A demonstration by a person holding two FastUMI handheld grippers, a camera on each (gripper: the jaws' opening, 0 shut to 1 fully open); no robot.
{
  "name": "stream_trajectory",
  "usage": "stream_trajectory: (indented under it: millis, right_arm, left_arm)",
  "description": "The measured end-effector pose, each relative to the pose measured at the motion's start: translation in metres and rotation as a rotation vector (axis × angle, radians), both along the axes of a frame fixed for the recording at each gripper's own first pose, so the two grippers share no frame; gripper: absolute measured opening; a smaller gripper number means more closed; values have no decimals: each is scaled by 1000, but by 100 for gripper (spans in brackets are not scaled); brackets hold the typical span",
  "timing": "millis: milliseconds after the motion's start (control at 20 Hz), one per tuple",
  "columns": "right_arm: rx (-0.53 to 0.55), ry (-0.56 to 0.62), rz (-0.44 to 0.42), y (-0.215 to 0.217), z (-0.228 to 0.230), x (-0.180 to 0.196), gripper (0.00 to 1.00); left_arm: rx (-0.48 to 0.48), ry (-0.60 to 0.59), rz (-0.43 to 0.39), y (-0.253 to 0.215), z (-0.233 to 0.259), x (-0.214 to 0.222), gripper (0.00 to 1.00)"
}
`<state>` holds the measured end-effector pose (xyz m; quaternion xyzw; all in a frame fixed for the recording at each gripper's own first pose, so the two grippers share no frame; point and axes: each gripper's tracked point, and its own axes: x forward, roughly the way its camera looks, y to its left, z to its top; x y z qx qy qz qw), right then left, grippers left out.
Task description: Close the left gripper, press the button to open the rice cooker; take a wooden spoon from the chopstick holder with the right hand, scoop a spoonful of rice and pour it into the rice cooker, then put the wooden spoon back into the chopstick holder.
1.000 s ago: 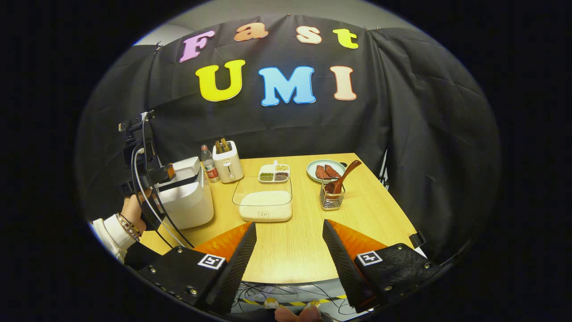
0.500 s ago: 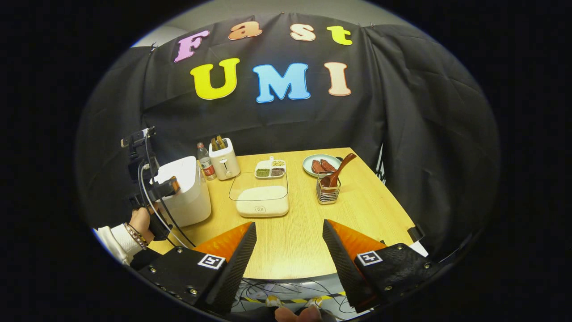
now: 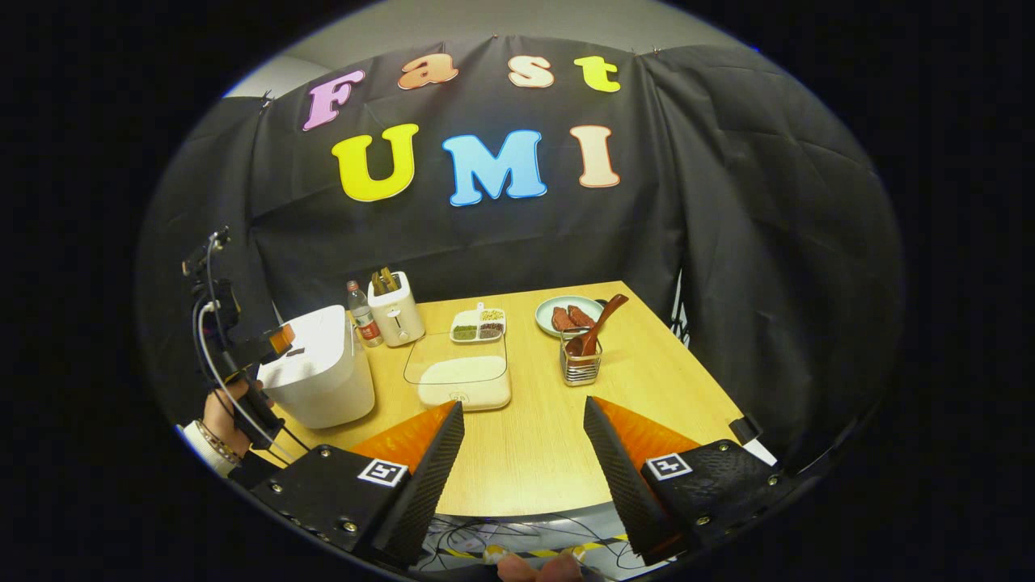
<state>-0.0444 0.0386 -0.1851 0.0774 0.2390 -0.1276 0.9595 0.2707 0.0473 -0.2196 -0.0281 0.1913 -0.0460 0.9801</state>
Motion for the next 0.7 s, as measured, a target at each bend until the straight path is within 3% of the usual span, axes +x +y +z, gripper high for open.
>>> stream_trajectory:
  millis: [100,250,300,450,550,600,700]
  right_arm:
    - [-4,-26,-14,-11,9,1,92]
    - [-21,-72,-41,-32,26,2,92]
    - [-25,-91,-49,-40,33,4,92]
    - [-46,-144,-70,-61,52,9,92]
    - [-62,-185,-72,-73,66,14,92]
    - [-70,-209,-69,-79,75,18,91]
    - [-86,-266,-59,-89,93,24,91]
  left_arm:
    - [-19,-42,-54,-23,34,-24,94]
    - [-63,-74,-130,-56,77,-60,100]
    - [-78,-81,-154,-66,88,-71,94]
    - [-89,-103,-234,-92,118,-99,98]
    - [-100,-144,-287,-104,143,-117,94]
    - [-111,-164,-315,-110,155,-125,100]
    - [-105,-191,-346,-120,167,-141,94]
